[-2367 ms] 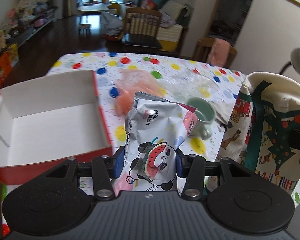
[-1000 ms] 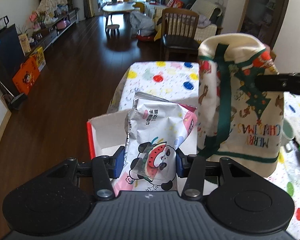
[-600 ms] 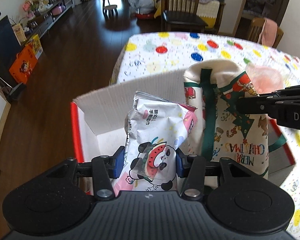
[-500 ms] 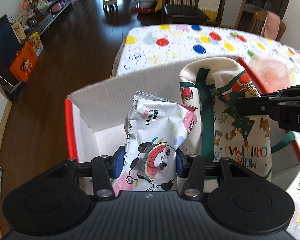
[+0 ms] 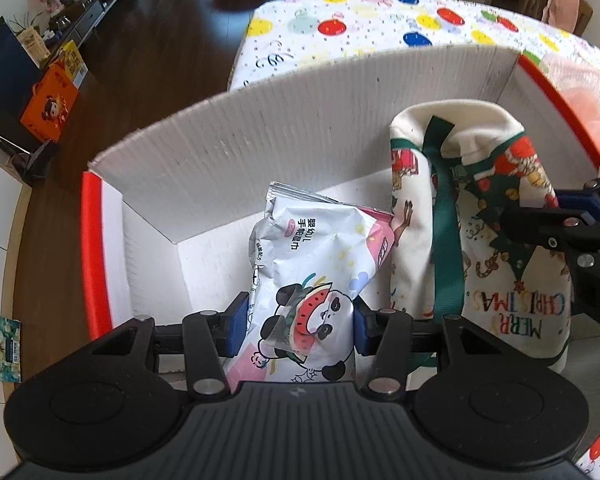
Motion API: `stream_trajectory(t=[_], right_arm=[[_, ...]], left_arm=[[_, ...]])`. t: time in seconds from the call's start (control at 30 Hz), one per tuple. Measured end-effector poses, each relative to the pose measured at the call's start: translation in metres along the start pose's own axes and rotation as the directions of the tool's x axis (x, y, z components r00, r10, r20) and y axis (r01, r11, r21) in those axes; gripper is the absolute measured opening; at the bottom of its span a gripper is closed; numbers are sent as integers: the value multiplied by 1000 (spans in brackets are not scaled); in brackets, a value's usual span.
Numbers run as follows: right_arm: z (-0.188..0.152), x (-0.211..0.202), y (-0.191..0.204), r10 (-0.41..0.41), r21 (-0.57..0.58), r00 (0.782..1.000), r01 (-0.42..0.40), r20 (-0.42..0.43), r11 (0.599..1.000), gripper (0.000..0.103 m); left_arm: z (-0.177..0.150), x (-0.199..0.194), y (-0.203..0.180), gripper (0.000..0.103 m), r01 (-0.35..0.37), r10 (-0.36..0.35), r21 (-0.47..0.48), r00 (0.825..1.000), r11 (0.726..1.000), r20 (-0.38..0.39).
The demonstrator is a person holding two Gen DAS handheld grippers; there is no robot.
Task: Organize soft objects
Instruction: 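Carry the snack bag and tote into the cardboard box with both grippers, then open both grippers to release the items and withdraw from the box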
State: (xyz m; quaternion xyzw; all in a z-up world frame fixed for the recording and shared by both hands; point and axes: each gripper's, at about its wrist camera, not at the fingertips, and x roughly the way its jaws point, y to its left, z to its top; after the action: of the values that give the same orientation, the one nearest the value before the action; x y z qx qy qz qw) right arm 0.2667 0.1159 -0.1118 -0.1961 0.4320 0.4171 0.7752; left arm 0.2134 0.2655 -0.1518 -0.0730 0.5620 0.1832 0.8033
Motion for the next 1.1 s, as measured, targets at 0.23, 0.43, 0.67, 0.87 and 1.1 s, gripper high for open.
stream_trajectory(t=[0.23,0.43,0.67,0.87,1.1], right_arm=[[-2,-3,-1,-6,-9,1000,6,-9,1000,24],[-4,-7,-5,-8,-14,1000,8,-7,1000,35],[-9,-27,-12,19,7,1000,-19,13,1000,40],[-11,-56,-17,59,25,996,-60,67,998,47],[-22,-103,-32,80,70,985,-92,155,993,52]], left_arm=[[0,11,-1,57,1,-1,-3,1000,1000,-24],[1,10,-5,72,27,-27,5,999,1000,-19],[-2,-5,-9,72,32,-32,17,999,999,20],[-9,-34,-10,72,68,-69,20,994,998,85],[-16,-81,-22,72,106,-114,51,976,993,184]])
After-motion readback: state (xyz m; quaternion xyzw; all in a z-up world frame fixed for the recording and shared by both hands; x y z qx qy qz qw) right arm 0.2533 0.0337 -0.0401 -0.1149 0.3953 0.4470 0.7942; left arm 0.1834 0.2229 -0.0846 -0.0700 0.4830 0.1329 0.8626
